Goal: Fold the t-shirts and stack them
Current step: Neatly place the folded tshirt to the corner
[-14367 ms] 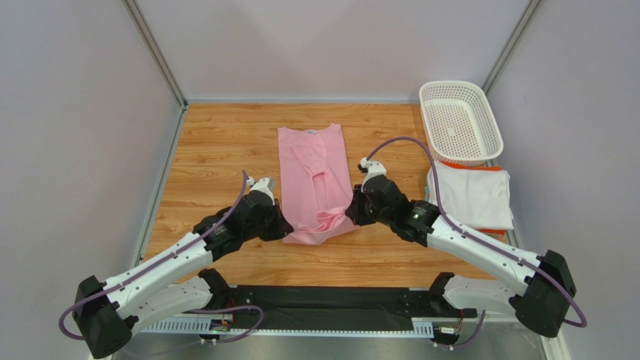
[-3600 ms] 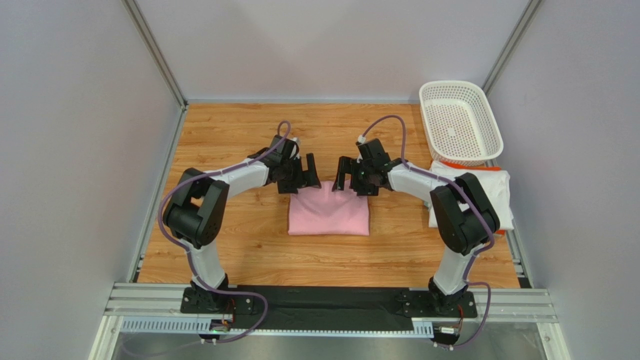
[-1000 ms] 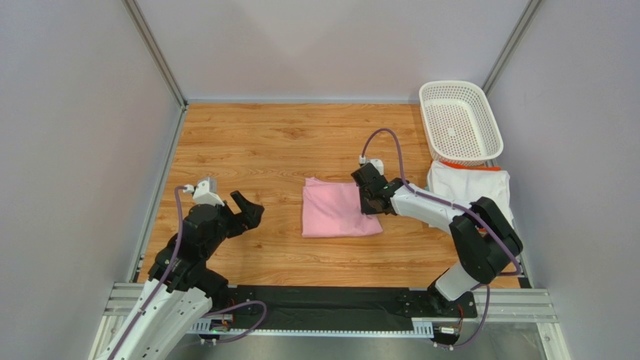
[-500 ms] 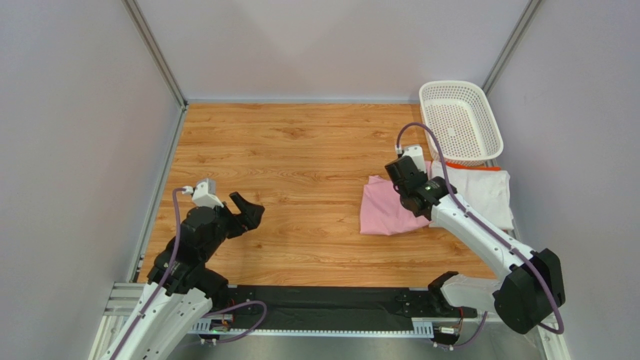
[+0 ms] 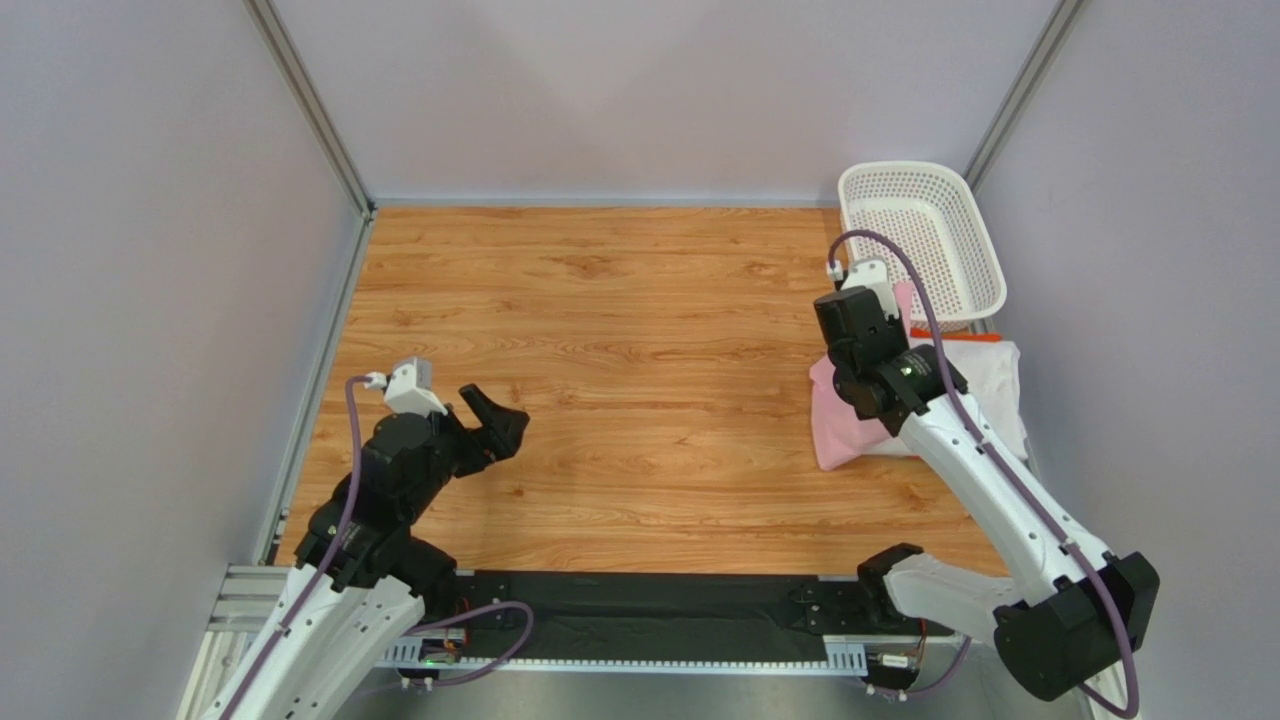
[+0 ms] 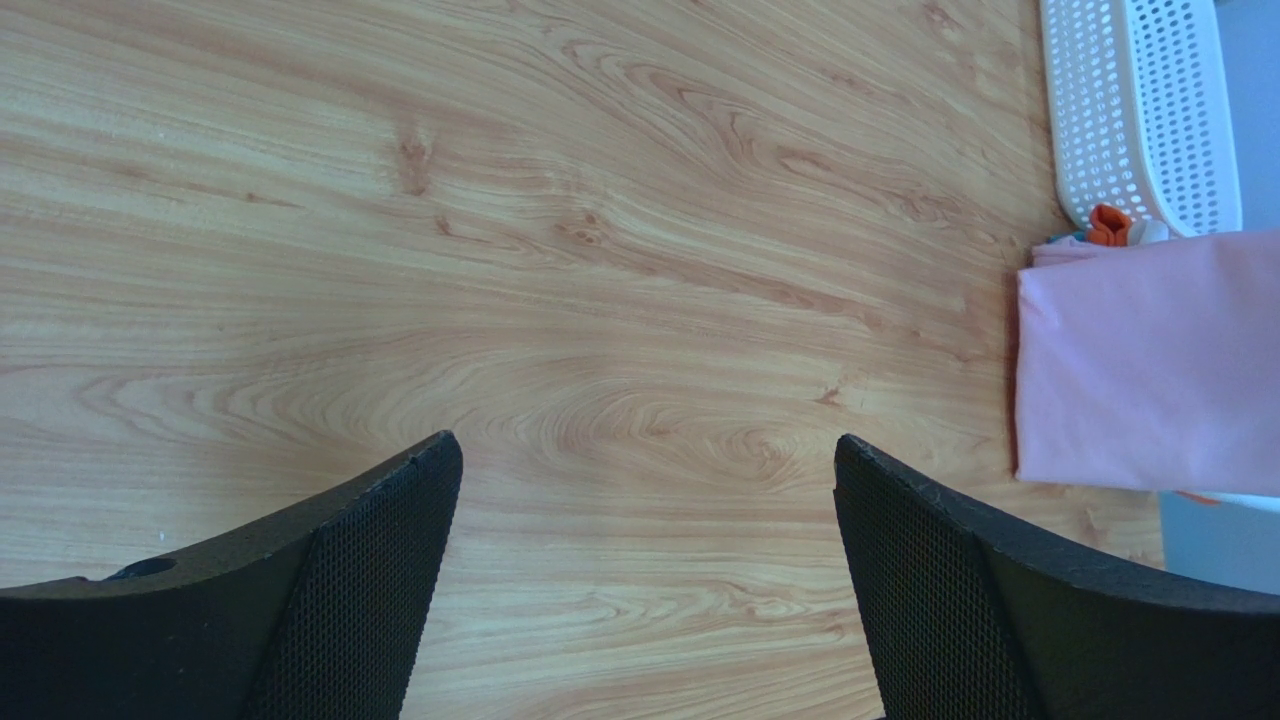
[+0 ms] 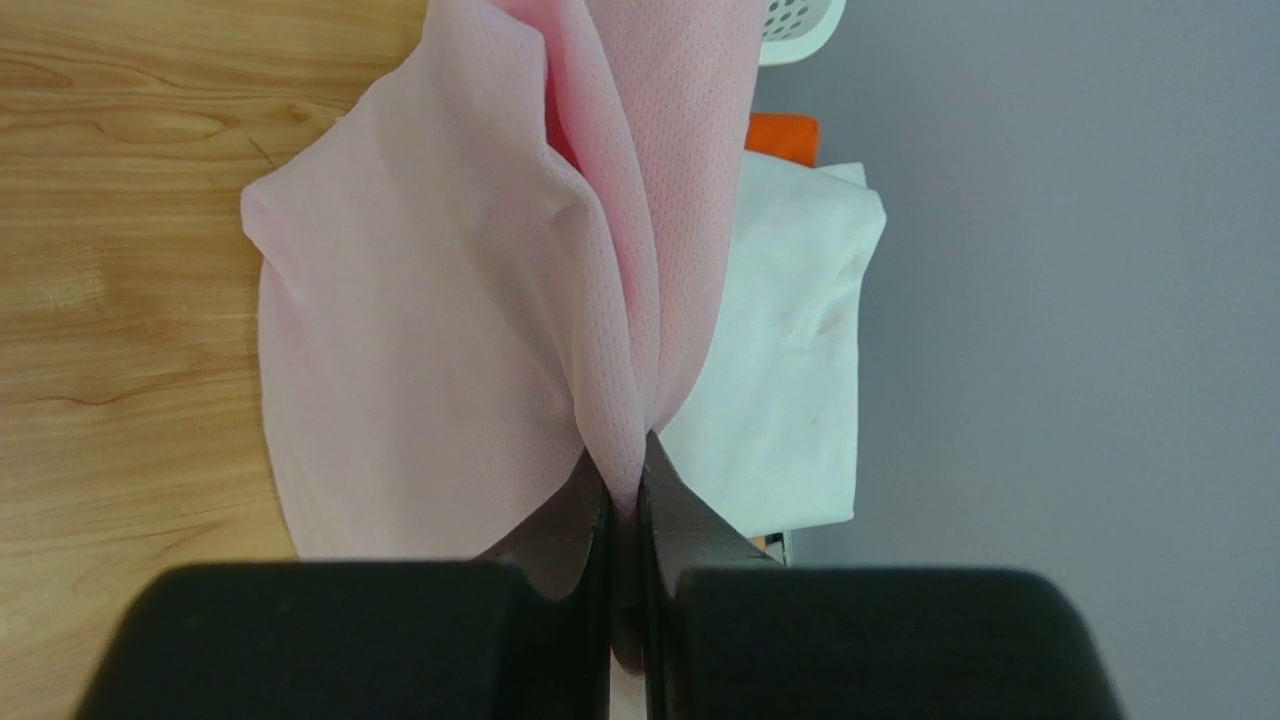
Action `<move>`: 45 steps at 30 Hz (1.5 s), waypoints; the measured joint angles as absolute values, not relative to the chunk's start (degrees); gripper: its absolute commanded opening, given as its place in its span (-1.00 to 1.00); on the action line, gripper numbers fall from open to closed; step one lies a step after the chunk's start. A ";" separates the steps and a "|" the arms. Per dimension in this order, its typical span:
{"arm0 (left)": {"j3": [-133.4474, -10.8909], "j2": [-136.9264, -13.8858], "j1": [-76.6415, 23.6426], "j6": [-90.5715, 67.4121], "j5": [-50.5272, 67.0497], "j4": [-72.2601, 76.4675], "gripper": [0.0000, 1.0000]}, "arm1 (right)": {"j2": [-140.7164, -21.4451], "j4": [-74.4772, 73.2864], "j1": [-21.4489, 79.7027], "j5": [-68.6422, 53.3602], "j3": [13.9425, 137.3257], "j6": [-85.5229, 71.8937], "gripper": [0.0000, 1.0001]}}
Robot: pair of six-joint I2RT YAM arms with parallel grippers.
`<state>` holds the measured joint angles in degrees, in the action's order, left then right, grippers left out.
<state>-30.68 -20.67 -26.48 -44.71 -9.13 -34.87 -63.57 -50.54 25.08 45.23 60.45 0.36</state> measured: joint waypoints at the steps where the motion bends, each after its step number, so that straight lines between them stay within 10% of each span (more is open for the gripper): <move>1: -30.68 -20.67 -26.48 -44.73 -9.13 -34.87 0.99 | -63.16 -50.59 24.93 45.34 60.99 0.86 -1.00; 16: -30.68 -20.05 -26.48 -44.93 -9.80 -34.92 0.99 | -57.93 -50.70 21.17 41.28 69.97 1.87 -1.00; 45: -30.09 -17.23 -26.48 -46.19 -12.80 -35.86 0.99 | -68.25 -40.01 -16.78 29.61 60.80 1.39 -0.86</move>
<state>-30.09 -17.23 -26.48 -46.19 -12.80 -35.86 -68.25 -40.01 -16.78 29.61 60.80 1.39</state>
